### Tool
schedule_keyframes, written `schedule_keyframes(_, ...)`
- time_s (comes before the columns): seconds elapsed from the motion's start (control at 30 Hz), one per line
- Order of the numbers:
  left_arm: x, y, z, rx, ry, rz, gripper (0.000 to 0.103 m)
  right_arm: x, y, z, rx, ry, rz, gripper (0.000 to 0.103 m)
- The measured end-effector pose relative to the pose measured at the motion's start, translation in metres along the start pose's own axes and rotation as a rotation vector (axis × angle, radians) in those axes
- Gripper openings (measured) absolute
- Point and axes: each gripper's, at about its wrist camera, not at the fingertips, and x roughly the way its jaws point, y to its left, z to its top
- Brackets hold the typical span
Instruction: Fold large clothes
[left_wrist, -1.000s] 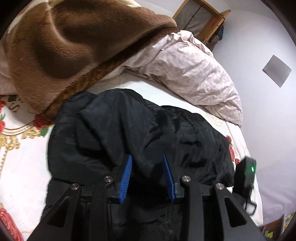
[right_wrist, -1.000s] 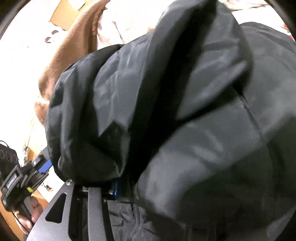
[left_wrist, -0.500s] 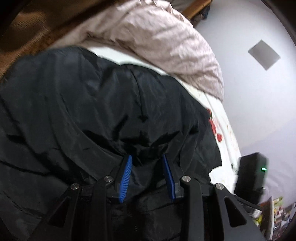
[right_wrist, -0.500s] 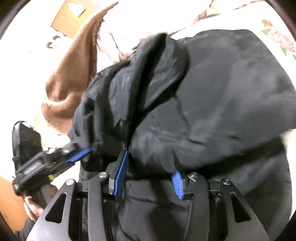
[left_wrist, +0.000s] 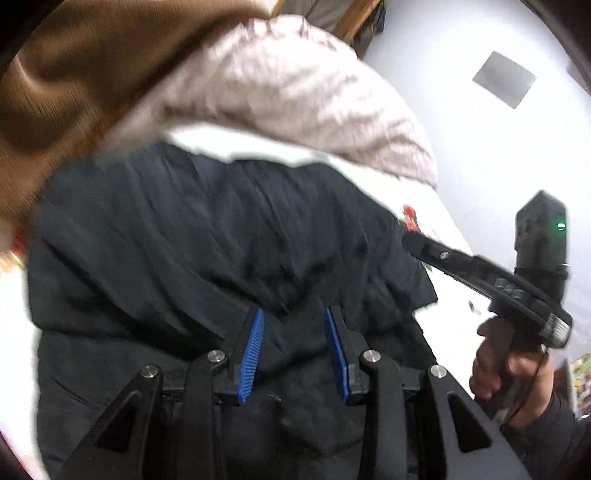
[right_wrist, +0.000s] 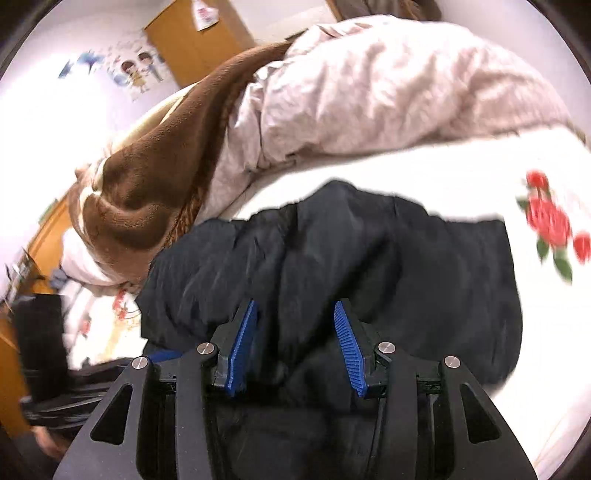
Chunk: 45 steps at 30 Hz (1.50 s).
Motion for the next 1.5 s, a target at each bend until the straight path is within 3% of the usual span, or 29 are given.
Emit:
schedule_keyframes(0.1,-0.006,0.03,0.027,-0.001,-0.084,0.144,0.036,0.011,-0.005,0.014,-0.047,-0.008,-0.038,0.045)
schedule_keyframes(0.2,0.02,0.075,0.034,-0.083,-0.058,0.257,0.036,0.038,-0.025,0.01,-0.04,0.048,-0.103,0.045)
schedule_keyframes(0.3,0.045,0.097,0.017,-0.123,-0.011,0.235,0.036,0.071,-0.048,-0.007,-0.002,0.13,-0.13,0.045)
schedule_keyframes(0.43,0.043,0.093,0.011,-0.113,-0.03,0.246,0.036,0.075,-0.056,-0.015,0.014,0.122,-0.119,0.045)
schedule_keyframes(0.53,0.022,0.087,0.012,-0.115,-0.049,0.246,0.036,0.058,-0.049,-0.008,0.006,0.128,-0.132,0.045)
schedule_keyframes(0.63,-0.014,0.073,0.009,-0.085,-0.13,0.223,0.036,0.017,-0.031,-0.003,-0.016,0.044,-0.097,0.046)
schedule_keyframes(0.73,-0.024,0.057,0.006,-0.054,-0.138,0.197,0.036,0.005,-0.011,-0.006,-0.043,0.015,-0.057,0.046)
schedule_keyframes(0.93,0.036,0.053,-0.009,-0.049,-0.002,0.209,0.036,0.067,-0.001,-0.031,-0.059,0.157,-0.05,0.046)
schedule_keyframes(1.1,0.047,0.053,-0.004,-0.041,0.014,0.222,0.037,0.094,-0.004,-0.031,-0.074,0.177,-0.097,0.046)
schedule_keyframes(1.27,0.016,0.033,-0.009,-0.035,-0.005,0.226,0.036,0.053,0.004,-0.034,-0.037,0.156,-0.088,0.046)
schedule_keyframes(1.5,-0.061,-0.032,-0.063,0.02,-0.034,0.241,0.036,-0.045,0.021,-0.087,-0.041,0.107,-0.097,0.046)
